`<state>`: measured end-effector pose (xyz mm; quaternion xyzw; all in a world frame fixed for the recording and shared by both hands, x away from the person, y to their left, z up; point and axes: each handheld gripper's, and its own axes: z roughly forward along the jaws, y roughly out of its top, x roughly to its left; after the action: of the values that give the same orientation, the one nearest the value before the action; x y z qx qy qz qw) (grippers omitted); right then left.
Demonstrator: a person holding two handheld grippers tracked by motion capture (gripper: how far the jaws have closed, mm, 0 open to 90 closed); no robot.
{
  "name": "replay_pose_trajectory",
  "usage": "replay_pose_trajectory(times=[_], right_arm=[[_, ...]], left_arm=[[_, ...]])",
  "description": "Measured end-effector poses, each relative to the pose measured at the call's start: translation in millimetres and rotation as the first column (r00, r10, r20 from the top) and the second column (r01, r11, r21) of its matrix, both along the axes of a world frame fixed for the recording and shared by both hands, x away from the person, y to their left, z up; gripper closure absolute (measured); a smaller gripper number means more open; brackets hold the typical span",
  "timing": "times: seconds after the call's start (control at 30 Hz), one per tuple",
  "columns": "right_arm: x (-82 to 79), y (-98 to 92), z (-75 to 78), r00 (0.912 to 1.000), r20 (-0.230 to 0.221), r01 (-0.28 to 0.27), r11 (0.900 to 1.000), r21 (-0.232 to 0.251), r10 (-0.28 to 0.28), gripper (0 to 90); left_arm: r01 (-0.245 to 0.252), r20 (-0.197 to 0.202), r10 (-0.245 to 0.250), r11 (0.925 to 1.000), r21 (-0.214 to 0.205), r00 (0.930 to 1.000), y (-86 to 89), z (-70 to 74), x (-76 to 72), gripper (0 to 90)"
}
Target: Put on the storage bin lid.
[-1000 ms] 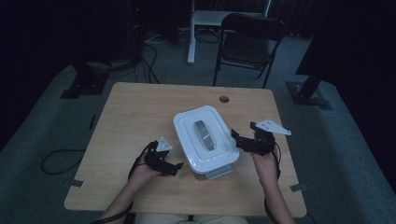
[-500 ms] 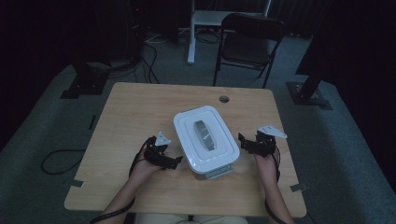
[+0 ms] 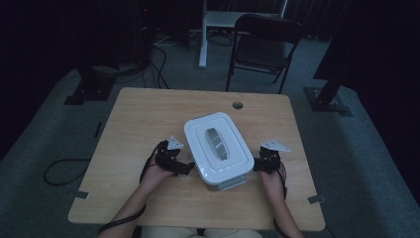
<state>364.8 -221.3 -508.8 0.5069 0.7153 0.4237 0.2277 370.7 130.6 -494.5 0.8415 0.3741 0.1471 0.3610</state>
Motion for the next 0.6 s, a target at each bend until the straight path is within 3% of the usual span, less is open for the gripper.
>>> replay_pose_trajectory(times=[0.1,0.27,0.5,0.6], right_arm=[[-2.4,0.4,0.5,1.0,0.008,-0.005,1.0,-0.007,0.005,16.9],[-6.9,0.9,-2.5,0.9995,-0.015,-0.026,0.999,0.036,0.026,17.1],[-18.3,8.9,-4.2,0.9976,-0.019,-0.066,0.9964,0.053,0.067,17.1],[-23.7,11.1,-5.0,0.9984,-0.007,-0.055,0.9974,0.045,0.056,17.5]], left_arm=[[0.004,-0.001,-0.004,0.9999,0.016,1.0,-0.7,1.6,2.5,2.9],[0.005,0.005,-0.005,0.9992,0.039,1.0,-1.7,3.8,5.6,2.9],[0.0,0.016,-0.001,0.9983,0.058,0.9999,1.0,6.6,10.8,3.0],[-0.001,0.02,0.0,0.9983,0.059,0.9998,1.3,6.8,10.9,3.0]])
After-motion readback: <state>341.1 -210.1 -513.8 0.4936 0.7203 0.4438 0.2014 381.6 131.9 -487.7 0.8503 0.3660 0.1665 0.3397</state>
